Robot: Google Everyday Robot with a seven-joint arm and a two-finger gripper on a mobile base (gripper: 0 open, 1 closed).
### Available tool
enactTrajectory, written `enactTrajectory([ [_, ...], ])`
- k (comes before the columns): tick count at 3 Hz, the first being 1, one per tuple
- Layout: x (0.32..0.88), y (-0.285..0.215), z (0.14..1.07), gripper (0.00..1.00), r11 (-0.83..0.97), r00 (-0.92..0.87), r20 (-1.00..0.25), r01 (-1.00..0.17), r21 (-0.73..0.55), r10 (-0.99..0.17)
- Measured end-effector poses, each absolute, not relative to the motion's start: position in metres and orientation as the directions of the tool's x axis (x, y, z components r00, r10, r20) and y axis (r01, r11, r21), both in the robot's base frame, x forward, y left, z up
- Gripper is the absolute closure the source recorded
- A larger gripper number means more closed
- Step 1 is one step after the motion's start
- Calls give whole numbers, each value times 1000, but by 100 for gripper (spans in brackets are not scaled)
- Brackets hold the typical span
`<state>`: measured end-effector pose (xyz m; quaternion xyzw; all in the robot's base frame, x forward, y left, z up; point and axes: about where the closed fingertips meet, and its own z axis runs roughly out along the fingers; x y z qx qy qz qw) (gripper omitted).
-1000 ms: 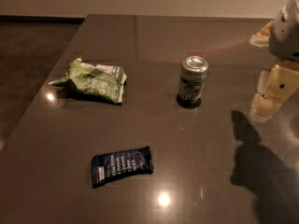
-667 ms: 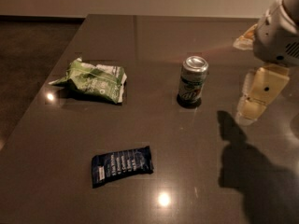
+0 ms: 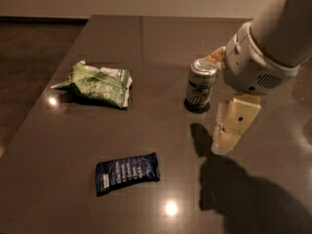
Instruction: Pick rxbar blueberry
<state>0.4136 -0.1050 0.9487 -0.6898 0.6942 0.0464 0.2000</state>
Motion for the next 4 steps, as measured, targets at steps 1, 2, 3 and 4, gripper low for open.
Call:
enactTrajectory([
  [1, 397, -69, 930, 0, -33, 104, -337, -977, -212, -936],
  [2, 385, -35, 905, 0, -104, 163, -316, -975, -197, -935],
  [3, 380, -11, 879, 0, -157, 208, -303, -970, -184, -930],
  [4, 376, 4, 855, 0, -193, 234, -288, -967, -165, -929],
])
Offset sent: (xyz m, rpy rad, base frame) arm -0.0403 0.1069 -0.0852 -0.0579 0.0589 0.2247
